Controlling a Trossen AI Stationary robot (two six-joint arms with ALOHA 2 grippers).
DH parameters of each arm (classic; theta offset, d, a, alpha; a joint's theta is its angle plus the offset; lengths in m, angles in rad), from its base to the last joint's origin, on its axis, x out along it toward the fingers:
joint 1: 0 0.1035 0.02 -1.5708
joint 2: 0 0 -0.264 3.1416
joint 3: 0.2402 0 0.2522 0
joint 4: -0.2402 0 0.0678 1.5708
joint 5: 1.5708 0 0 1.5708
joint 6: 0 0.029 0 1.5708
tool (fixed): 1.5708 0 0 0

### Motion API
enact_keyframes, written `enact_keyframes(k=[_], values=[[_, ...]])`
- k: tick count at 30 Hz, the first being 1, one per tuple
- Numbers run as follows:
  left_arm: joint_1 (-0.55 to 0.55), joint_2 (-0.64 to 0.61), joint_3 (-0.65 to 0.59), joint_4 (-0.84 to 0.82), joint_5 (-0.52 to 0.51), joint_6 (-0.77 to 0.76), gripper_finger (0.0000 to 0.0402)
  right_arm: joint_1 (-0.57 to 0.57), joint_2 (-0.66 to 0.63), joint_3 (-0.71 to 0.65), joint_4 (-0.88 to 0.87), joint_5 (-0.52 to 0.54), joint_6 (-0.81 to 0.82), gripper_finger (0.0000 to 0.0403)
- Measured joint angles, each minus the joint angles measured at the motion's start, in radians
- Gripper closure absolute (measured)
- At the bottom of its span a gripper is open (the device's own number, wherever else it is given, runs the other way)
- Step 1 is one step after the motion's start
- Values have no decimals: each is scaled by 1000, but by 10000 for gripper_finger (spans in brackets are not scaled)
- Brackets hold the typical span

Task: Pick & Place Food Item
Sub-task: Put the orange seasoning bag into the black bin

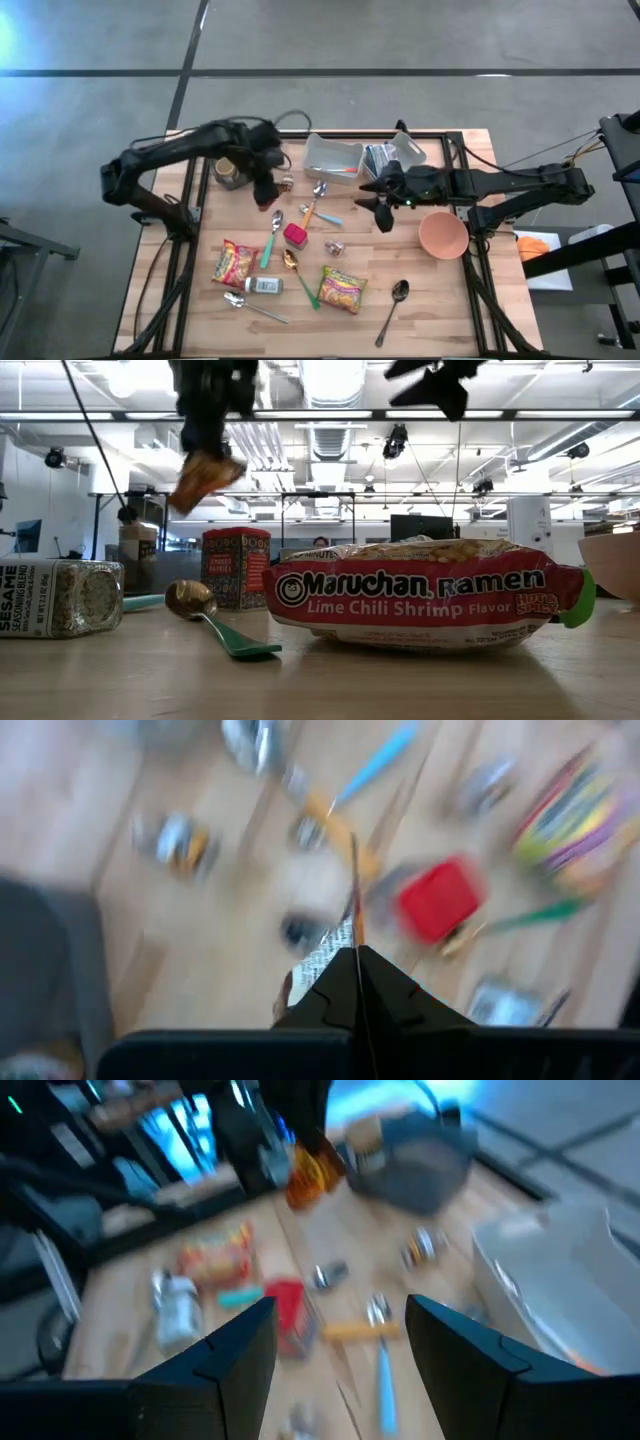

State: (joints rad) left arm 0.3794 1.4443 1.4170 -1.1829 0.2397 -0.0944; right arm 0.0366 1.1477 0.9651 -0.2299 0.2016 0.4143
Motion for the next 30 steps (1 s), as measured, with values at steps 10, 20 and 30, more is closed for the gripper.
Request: enact_keyframes(k=[10,20,30], values=[[2,-43,224,213,125,-67,401,-48,5,-19,282,4,-38,183],[2,-40,265,335,173,-109,401,-112,79,-8,378,-50,-79,183],[3,0,265,356,184,-138,401,-125,241,140,391,-153,-135,183]])
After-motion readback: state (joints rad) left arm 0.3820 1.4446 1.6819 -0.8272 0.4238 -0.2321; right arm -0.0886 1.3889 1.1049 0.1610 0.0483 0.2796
